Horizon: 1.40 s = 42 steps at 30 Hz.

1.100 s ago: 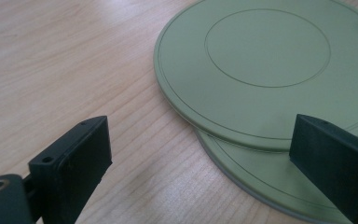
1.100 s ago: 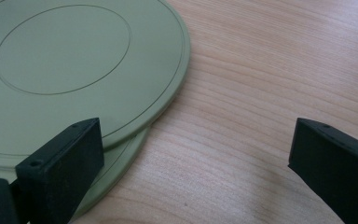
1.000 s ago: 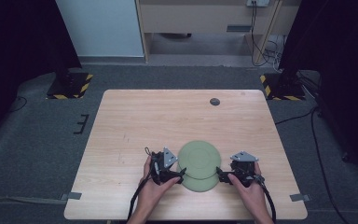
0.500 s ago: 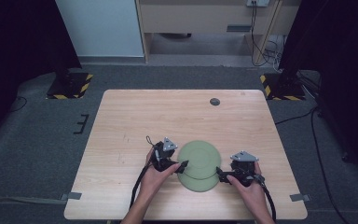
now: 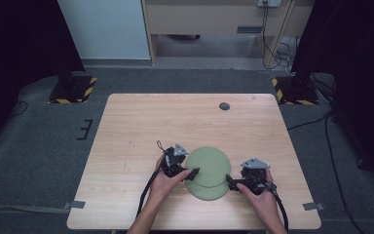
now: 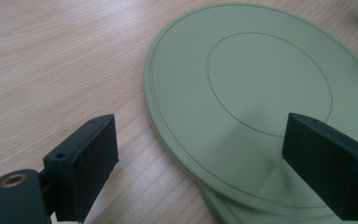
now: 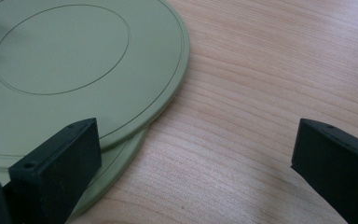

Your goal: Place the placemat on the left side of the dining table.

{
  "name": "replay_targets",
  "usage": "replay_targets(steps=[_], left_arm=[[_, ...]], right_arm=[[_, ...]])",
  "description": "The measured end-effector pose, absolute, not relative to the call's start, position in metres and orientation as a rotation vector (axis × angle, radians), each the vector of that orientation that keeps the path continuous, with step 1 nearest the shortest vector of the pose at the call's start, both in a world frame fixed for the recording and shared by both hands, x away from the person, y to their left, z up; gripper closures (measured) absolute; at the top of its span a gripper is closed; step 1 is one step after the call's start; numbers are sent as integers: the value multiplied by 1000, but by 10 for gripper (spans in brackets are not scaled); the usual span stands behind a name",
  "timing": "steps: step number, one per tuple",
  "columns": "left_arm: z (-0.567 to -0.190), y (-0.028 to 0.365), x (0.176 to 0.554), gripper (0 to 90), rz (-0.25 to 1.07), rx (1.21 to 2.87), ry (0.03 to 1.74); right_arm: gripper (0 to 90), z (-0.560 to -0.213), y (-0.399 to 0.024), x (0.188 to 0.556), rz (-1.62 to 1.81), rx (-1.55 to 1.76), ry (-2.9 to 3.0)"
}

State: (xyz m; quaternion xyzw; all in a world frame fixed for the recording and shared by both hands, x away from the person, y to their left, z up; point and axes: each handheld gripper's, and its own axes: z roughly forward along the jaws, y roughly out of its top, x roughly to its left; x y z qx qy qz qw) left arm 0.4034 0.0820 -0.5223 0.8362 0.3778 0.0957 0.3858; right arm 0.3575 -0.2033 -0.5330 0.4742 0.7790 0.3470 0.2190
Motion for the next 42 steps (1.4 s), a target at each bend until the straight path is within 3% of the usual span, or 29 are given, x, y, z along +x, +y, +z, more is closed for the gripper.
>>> replay_targets(steps=[11, 26, 34, 42], left_arm=[[-529, 79, 410, 80, 171, 2130, 982], [-533, 69, 407, 64, 166, 2077, 971], [-529, 71, 408, 182, 166, 2021, 1073], [-518, 75, 405, 375, 239, 1993, 1054]], right_arm=[[19, -533, -203, 357, 960, 1313, 2156], [21, -533, -203, 357, 960, 1315, 2156], [19, -533, -203, 358, 964, 1325, 2155], [19, -533, -203, 358, 965, 1321, 2158]])
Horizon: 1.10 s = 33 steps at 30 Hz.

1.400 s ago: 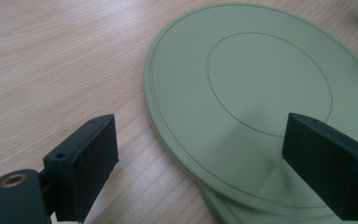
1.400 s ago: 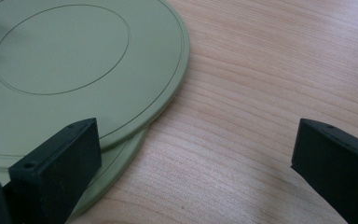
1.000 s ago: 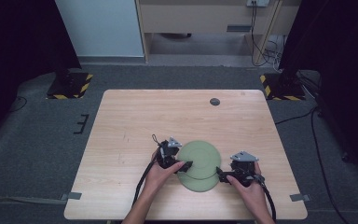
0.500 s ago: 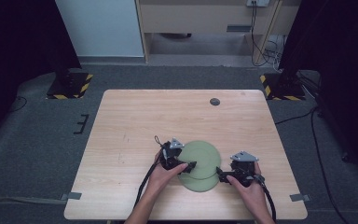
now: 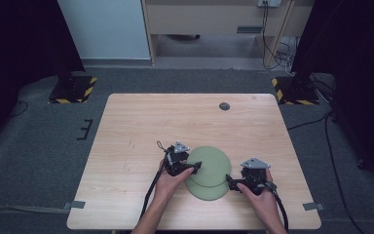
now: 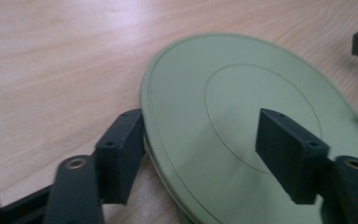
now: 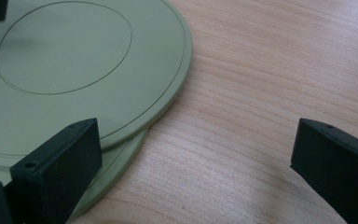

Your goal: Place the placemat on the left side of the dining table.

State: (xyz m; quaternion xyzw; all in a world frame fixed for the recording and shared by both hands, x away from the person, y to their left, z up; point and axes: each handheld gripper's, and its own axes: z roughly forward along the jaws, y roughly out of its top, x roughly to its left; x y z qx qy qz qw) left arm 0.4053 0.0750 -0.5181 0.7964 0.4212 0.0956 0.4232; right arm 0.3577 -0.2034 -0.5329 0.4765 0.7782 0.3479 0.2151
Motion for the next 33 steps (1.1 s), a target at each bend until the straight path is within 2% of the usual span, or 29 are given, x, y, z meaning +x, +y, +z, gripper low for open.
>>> replay_targets(steps=[6, 15, 25, 32, 33], left_arm=[[-500, 76, 402, 535, 304, 1969, 996], [-497, 83, 402, 758, 263, 1885, 1013], [-498, 81, 400, 777, 239, 1890, 1000], [-500, 78, 400, 748, 205, 1922, 990], [-501, 75, 399, 748, 243, 1945, 989]], right_arm=[[19, -533, -203, 358, 964, 1322, 2157], [19, -533, -204, 358, 966, 1325, 2159], [18, -533, -204, 358, 966, 1325, 2159], [17, -533, -204, 358, 966, 1325, 2160], [17, -533, -204, 358, 965, 1324, 2160]])
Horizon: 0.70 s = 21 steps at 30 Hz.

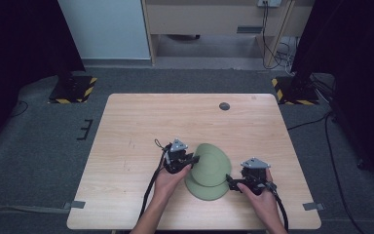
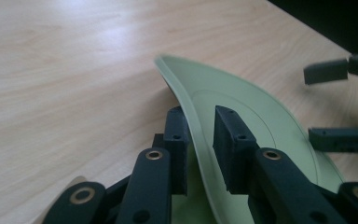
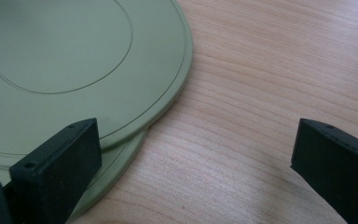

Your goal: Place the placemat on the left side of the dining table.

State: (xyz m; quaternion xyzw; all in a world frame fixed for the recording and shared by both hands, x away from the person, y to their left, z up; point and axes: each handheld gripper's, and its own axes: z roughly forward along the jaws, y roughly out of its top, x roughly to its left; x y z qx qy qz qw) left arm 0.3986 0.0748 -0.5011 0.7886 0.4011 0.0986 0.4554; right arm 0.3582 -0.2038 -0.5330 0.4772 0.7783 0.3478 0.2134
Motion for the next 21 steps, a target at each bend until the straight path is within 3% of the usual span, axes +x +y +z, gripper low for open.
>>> replay_targets(steps=[21], left_arm=[[-497, 74, 399, 835, 247, 1931, 1000]], right_arm=[[18, -533, -204, 358, 966, 1331, 2157]])
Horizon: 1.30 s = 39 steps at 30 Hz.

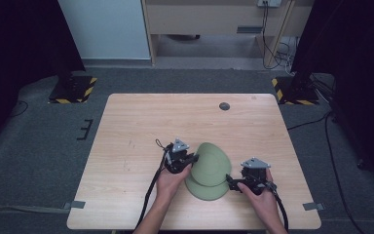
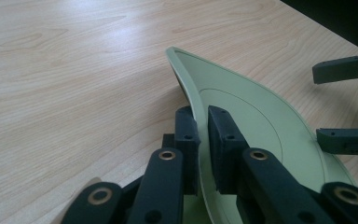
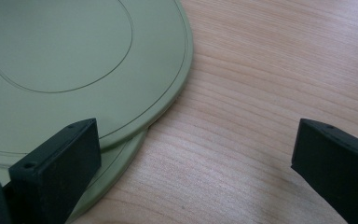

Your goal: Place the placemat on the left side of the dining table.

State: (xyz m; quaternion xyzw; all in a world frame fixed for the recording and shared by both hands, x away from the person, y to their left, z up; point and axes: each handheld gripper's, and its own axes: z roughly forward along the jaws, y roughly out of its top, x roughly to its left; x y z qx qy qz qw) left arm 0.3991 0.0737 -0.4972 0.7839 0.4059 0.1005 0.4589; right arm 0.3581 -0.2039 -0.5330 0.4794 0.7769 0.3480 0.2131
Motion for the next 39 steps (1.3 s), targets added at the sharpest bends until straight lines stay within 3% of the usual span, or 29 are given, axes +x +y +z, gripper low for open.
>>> replay_targets(steps=[22, 39], left_arm=[[-492, 72, 400, 851, 256, 1948, 988], [-466, 67, 394, 853, 226, 1918, 924]], right_arm=[[48, -526, -244, 370, 933, 1478, 2011], [52, -532, -254, 375, 869, 1534, 1985]])
